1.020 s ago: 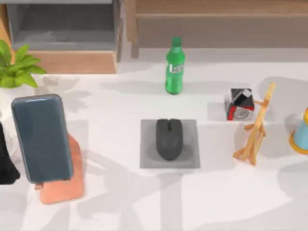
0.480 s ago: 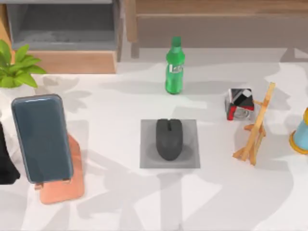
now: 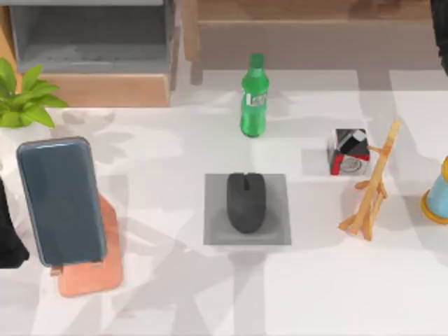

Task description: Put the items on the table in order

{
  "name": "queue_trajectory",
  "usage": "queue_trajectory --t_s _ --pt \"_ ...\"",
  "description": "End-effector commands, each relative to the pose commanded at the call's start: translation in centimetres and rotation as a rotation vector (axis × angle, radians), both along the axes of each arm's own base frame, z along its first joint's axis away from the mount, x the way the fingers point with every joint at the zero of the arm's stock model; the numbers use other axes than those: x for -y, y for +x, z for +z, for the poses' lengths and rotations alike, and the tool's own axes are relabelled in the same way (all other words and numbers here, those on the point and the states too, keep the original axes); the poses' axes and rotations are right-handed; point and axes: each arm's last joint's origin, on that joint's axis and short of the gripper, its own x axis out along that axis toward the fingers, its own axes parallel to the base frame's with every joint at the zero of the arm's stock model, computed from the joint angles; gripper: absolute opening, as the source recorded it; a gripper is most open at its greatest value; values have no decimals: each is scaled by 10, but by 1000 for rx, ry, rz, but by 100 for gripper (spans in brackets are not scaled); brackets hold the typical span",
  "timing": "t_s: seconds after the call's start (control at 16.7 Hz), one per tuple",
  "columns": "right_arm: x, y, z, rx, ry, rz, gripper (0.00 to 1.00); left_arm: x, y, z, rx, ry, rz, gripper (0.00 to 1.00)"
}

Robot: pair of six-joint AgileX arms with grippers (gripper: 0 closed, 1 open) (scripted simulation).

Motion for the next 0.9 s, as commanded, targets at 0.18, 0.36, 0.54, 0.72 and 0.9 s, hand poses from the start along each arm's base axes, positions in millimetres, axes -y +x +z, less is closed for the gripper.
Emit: queue_trajectory --t_s 0.18,0.36,0.54,0.72,0.9 --pt "-54 8 9 -54 3 32 0 0 0 0 0 0 0 100" --pt "-99 10 14 -103 -4 57 0 0 0 0 0 0 0 100" --pt "-126 9 12 -148 -18 68 0 0 0 0 0 0 0 100" --pt "-132 10 8 -170 -28 66 0 0 0 0 0 0 0 100" --pt "-132 10 8 -170 -28 66 0 0 0 0 0 0 0 100"
